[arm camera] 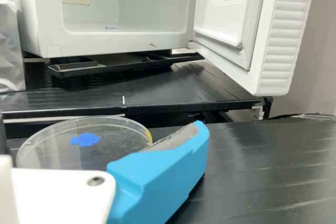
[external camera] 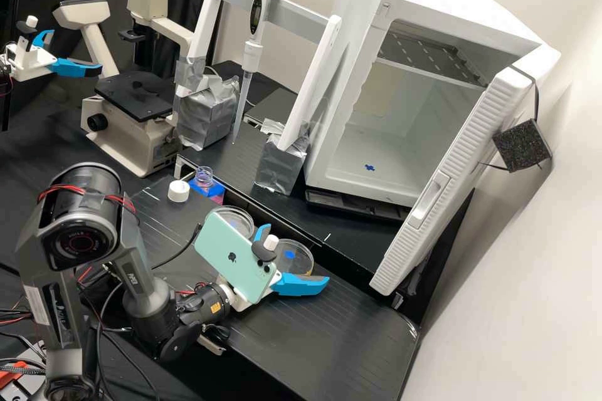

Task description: Close the lid

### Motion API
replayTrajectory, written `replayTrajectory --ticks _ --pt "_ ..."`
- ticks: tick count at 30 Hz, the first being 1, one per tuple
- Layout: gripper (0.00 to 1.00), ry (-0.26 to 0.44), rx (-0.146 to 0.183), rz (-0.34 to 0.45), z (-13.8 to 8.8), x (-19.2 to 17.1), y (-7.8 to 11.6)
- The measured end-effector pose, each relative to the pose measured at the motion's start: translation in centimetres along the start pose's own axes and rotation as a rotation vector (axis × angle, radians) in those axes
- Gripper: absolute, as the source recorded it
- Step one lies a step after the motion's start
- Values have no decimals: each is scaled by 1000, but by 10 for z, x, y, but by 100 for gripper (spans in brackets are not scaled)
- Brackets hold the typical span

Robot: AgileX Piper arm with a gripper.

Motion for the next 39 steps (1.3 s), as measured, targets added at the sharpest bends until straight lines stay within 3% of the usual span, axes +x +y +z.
replayTrajectory --ticks 6,7,9,39 --pt "100 -9 -15 10 -1 0 0" --pt "0 -13 -19 12 -1 1 0" --pt "0 -27 -30 17 -1 1 0" --pt "0 -28 -23 17 -2 3 -2"
